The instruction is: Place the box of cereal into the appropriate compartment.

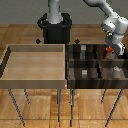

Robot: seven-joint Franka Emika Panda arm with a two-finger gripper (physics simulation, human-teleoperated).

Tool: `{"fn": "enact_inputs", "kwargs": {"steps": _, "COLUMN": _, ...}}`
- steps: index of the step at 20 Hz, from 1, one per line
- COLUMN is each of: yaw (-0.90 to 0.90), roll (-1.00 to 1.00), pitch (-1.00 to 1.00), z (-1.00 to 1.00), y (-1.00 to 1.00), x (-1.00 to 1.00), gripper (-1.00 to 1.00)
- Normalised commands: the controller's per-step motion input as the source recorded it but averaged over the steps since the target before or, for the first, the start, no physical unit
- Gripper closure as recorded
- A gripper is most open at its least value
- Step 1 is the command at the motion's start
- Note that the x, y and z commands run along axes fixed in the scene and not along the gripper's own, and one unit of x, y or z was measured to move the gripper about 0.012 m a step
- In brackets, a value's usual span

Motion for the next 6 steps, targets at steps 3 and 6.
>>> {"fn": "enact_inputs", "kwargs": {"steps": 3, "yaw": 0.0, "roll": 0.0, "pitch": 0.0, "z": 0.0, "y": 0.0, "x": 0.0, "gripper": -1.0}}
{"fn": "enact_inputs", "kwargs": {"steps": 6, "yaw": 0.0, "roll": 0.0, "pitch": 0.0, "z": 0.33, "y": 0.0, "x": 0.0, "gripper": -1.0}}
